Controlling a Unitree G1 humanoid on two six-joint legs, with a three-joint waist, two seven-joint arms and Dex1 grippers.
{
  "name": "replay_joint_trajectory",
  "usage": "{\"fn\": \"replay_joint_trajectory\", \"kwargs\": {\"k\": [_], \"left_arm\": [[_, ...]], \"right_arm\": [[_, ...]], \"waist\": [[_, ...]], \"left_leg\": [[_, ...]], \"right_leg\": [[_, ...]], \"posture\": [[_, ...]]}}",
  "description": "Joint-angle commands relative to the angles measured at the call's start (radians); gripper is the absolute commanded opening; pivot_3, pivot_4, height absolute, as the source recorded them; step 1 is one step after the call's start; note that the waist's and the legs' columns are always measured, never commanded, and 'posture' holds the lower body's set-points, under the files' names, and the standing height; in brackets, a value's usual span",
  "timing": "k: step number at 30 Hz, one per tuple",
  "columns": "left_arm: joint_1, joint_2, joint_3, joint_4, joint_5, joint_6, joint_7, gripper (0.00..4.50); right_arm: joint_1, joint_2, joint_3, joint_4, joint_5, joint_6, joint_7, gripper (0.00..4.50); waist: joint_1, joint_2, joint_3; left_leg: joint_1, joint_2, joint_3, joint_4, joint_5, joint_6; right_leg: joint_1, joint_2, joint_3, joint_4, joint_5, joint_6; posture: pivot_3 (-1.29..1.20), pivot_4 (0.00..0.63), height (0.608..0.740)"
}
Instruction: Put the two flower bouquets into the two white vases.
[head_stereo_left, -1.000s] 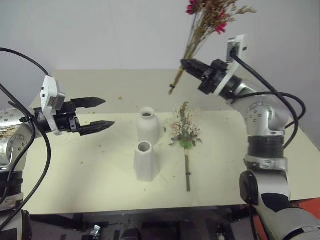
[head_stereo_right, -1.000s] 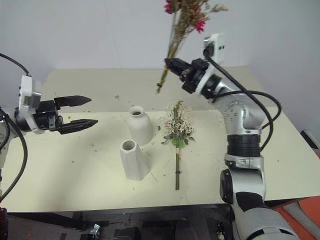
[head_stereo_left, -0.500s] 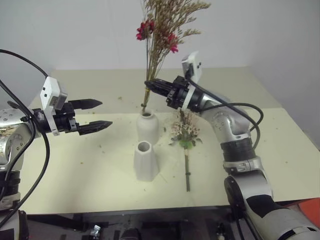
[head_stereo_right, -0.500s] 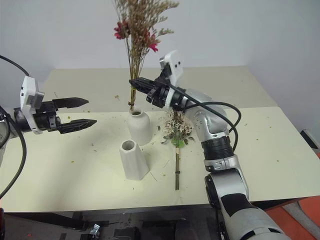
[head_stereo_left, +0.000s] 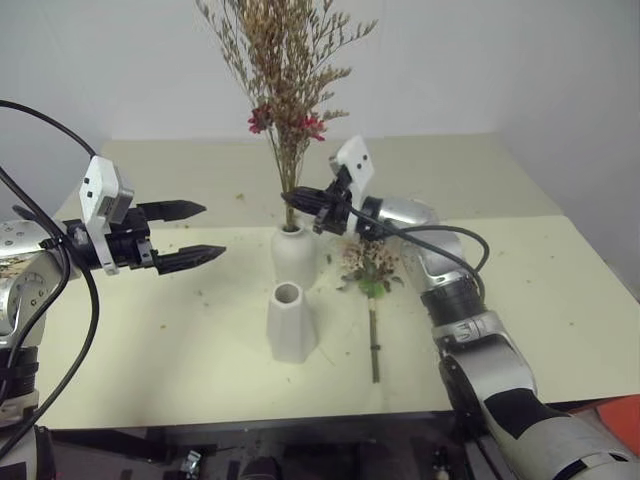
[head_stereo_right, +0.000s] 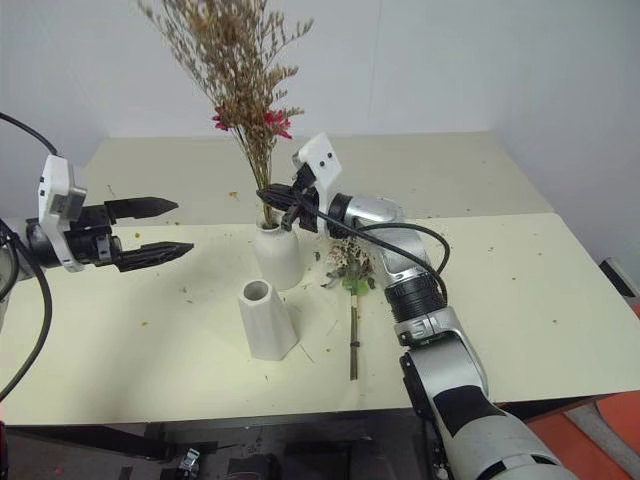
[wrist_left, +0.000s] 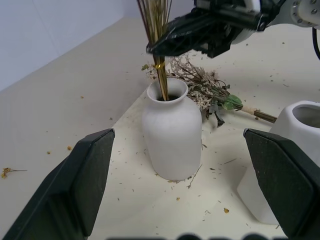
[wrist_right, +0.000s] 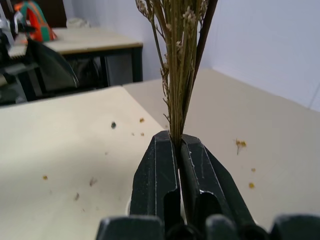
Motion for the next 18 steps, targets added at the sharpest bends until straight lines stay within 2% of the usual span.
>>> {"fn": "replay_joint_trajectory", "kwargs": {"k": [1,12,18], "left_arm": [[-0.001,0.017,0.044,-0.033,-0.024,0.009,0.004,4.5],[-0.016,0.018,0.055,-0.023,-0.035,0.013,0.002,4.5],[-0.022,0.019,0.05,-0.017,-0.035,0.007,0.001,4.5]], "right_arm": [[-0.037,0.003,0.001,0.0,-0.019,-0.045,0.013,0.01],[-0.022,-0.013,0.007,0.024,-0.064,-0.07,0.028,0.01],[-0.015,-0.024,0.006,0.021,-0.083,-0.067,0.025,1.87]], "waist": [[-0.001,0.0,0.0],[0.0,0.0,0.0],[0.0,0.0,0.0]], "left_leg": [[0.0,0.0,0.0,0.0,0.0,0.0],[0.0,0.0,0.0,0.0,0.0,0.0],[0.0,0.0,0.0,0.0,0.0,0.0]], "right_leg": [[0.0,0.0,0.0,0.0,0.0,0.0],[0.0,0.0,0.0,0.0,0.0,0.0],[0.0,0.0,0.0,0.0,0.0,0.0]], "posture": [[0.0,0.15,0.74],[0.0,0.15,0.74],[0.0,0.15,0.74]]}}
